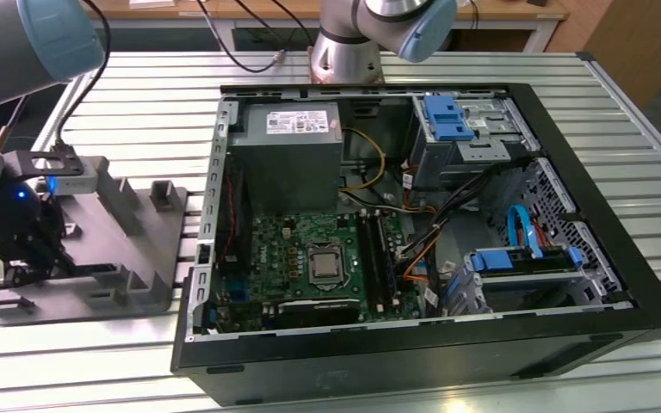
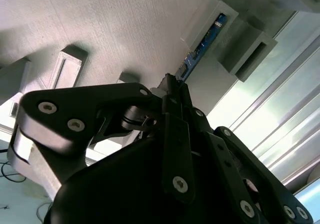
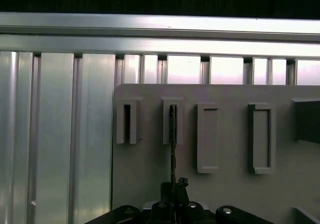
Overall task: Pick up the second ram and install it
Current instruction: 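Pick up the second ram and move it above second insertion slot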
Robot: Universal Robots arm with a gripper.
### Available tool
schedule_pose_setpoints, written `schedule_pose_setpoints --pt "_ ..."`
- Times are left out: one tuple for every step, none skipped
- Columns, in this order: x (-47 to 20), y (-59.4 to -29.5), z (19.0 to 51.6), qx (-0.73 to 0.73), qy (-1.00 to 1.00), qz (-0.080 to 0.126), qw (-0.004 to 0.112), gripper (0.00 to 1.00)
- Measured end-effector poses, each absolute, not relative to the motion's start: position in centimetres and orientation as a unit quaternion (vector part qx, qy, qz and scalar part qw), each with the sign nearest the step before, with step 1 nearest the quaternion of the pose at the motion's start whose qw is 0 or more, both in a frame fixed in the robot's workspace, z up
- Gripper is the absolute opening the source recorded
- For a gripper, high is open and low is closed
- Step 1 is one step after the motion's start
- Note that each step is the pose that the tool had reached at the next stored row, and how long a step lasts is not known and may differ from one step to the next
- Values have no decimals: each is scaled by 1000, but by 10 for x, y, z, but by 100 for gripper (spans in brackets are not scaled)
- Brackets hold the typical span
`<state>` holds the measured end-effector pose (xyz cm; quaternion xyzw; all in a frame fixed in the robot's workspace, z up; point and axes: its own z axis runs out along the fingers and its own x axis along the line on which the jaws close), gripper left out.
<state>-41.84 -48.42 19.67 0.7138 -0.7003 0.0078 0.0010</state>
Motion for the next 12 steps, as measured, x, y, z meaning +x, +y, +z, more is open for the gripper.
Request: schedule_pose_setpoints --pt "-418 -484 197 714 -700 8 1 14" --pt "-418 -484 197 714 -700 8 1 14" --pt "-418 -484 198 714 -700 8 1 14" --pt "-418 -484 198 714 -700 8 1 14" --pt "-418 -484 199 714 -700 8 1 14" --pt "-418 -484 199 714 -700 8 1 14" --pt "-418 -484 200 714 -700 8 1 14" --pt "-418 -484 200 714 -700 8 1 14" --pt "-418 -484 201 714 -700 8 1 14" --pt "-418 -484 201 714 -700 8 1 14" --pt "-419 -484 202 714 -700 8 1 14" --pt "-418 -484 203 714 -700 8 1 14"
